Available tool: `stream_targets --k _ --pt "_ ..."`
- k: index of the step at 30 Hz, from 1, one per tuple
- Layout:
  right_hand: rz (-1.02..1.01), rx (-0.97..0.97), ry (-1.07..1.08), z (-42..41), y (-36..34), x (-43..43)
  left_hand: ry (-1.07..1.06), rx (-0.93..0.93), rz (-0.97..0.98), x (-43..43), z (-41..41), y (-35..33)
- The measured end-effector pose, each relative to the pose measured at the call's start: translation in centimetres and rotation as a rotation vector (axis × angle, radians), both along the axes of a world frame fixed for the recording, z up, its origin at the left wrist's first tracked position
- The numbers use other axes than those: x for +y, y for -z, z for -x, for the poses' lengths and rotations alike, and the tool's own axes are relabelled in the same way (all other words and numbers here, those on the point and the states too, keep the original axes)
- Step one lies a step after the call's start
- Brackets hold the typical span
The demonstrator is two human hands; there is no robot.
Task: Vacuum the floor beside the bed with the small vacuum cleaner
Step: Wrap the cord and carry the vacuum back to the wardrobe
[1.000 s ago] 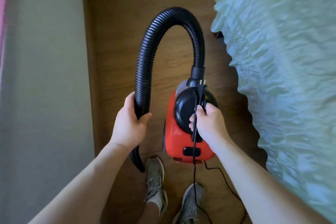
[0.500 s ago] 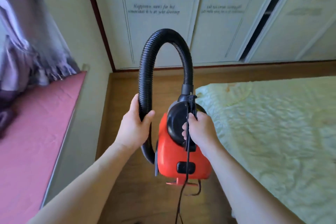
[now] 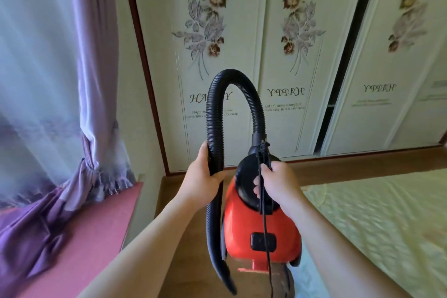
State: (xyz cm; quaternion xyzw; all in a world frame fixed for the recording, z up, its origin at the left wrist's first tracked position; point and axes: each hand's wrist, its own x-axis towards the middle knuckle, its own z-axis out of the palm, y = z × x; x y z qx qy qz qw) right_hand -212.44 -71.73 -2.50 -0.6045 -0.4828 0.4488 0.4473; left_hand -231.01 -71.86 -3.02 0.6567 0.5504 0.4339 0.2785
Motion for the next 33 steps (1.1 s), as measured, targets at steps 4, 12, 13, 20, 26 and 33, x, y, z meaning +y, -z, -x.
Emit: stream_targets --k 4,12,13,20,26,33 --pt "-0.04 -0.022 -0.007 -0.6 -3.6 -0.8 -0.077 -0.05 -0.065 -0.2 -0.3 -3.4" --pt "-0.081 -0.018 0.028 -0.5 -6.3 1.4 -0.058 -0.074 -0.121 2.4 0.1 -5.6" --pt "-0.08 -0.022 0.03 -0.3 -6.3 2.1 -0.049 -0.081 -0.121 3.3 0.4 -5.4" --pt "-0.044 -0.044 0.099 2.7 -4.1 10.7 0.02 -0.103 -0.111 12.5 3.3 -3.3" --pt "-0.02 -0.057 0.173 5.3 -3.7 19.2 0.076 -0.074 -0.099 22.2 6.3 -3.6" --pt "-0.053 0.005 0.222 5.7 -5.6 27.5 0.127 -0.04 -0.105 31.8 6.6 -5.1"
